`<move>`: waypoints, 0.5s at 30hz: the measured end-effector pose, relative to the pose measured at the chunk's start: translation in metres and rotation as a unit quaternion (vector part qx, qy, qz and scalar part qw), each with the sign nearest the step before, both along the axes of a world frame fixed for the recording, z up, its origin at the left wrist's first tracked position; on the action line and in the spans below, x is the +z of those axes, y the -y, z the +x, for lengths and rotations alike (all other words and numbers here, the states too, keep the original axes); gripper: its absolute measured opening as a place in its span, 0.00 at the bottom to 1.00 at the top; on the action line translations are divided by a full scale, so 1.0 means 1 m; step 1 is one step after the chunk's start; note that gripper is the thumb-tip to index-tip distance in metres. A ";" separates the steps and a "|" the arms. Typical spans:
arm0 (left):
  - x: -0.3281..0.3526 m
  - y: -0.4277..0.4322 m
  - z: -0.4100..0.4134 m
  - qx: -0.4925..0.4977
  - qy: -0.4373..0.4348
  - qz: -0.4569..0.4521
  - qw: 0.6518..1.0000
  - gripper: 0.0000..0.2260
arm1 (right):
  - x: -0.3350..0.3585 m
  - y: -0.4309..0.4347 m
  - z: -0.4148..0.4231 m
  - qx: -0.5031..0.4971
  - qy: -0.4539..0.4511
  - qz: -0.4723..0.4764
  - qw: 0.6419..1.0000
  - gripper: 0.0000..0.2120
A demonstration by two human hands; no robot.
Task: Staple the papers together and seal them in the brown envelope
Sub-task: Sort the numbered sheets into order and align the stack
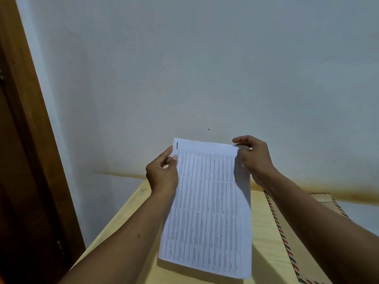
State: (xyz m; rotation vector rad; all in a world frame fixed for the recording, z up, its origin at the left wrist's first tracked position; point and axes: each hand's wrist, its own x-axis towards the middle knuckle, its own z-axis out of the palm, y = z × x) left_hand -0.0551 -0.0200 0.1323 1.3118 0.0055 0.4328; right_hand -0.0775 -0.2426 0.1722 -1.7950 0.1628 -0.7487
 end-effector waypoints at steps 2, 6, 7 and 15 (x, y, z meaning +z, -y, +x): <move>0.001 0.000 0.000 0.000 -0.007 0.008 1.000 0.13 | -0.001 0.001 -0.001 -0.013 -0.012 -0.004 1.000 0.20; 0.004 -0.002 0.000 -0.007 -0.011 0.035 0.999 0.13 | -0.002 0.004 -0.004 -0.002 -0.072 -0.104 0.992 0.18; 0.004 -0.003 0.000 -0.009 -0.010 0.049 0.999 0.13 | -0.002 0.003 -0.005 0.000 -0.099 -0.171 0.980 0.16; 0.011 -0.004 -0.005 -0.074 -0.006 0.114 0.991 0.12 | 0.017 -0.024 -0.010 0.076 -0.059 -0.335 0.937 0.09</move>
